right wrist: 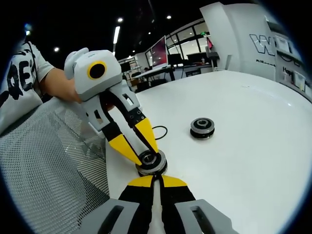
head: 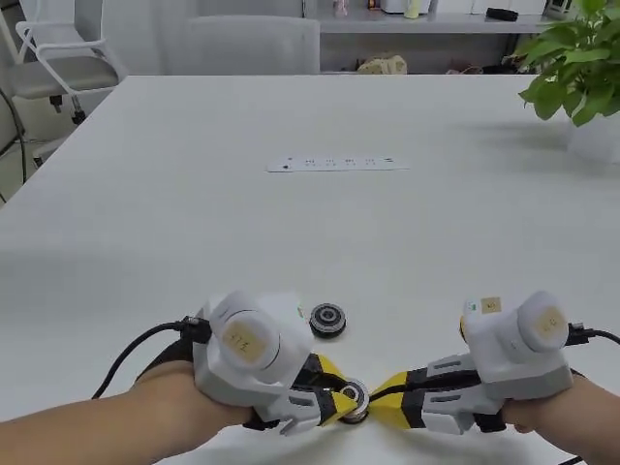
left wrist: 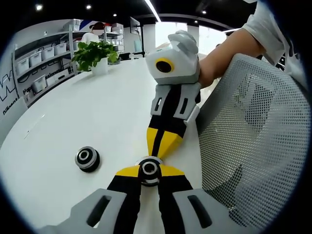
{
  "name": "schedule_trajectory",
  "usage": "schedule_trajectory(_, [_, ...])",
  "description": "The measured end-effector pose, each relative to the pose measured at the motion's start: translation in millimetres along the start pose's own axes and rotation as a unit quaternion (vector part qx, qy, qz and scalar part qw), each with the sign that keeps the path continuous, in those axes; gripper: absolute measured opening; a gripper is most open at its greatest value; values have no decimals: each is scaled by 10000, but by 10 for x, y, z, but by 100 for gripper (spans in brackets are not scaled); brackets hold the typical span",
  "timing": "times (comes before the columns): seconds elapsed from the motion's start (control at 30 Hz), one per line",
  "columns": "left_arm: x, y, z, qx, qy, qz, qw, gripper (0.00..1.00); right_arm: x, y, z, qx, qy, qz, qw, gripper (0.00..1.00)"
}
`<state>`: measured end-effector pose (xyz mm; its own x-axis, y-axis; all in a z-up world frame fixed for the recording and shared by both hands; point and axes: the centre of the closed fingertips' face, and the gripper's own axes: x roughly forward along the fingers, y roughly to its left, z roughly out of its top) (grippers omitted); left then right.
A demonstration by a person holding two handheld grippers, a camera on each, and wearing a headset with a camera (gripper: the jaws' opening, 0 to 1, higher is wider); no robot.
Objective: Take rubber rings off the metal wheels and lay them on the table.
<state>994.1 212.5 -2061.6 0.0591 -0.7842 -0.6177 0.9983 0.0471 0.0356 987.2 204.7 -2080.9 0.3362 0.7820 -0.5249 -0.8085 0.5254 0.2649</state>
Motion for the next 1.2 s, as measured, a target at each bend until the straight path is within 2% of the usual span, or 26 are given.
schedule_trajectory(0.1, [0,1,0,4,3,7,10000,7,0,-3,3,86,10,-12,10000,1])
schedule_trajectory(0.37, [3,4,1,40,9,34,10000,7,-3,-47,4,664,-153,-57,9977,0])
schedule_trajectory(0.57, [13,5,8,23,14,56,10000,7,-28,-90,14,1004,-286,-124,9945,0])
schedule_trajectory(0.7, [14,9,7,16,9,56,10000,7,-60,-116,70,1232,-485,-140,9911,0])
schedule_trajectory(0.83, [17,9,8,10,8,65,10000,7,-57,-108,84,1274,-541,-126,9903,0])
schedule_trajectory(0.93, [18,9,10,-3,7,72,10000,7,-72,-126,129,1436,-701,-89,9871,0])
schedule_trajectory(1.2, [25,12,16,-6,13,86,10000,7,-83,-109,158,1534,-812,-44,9848,0])
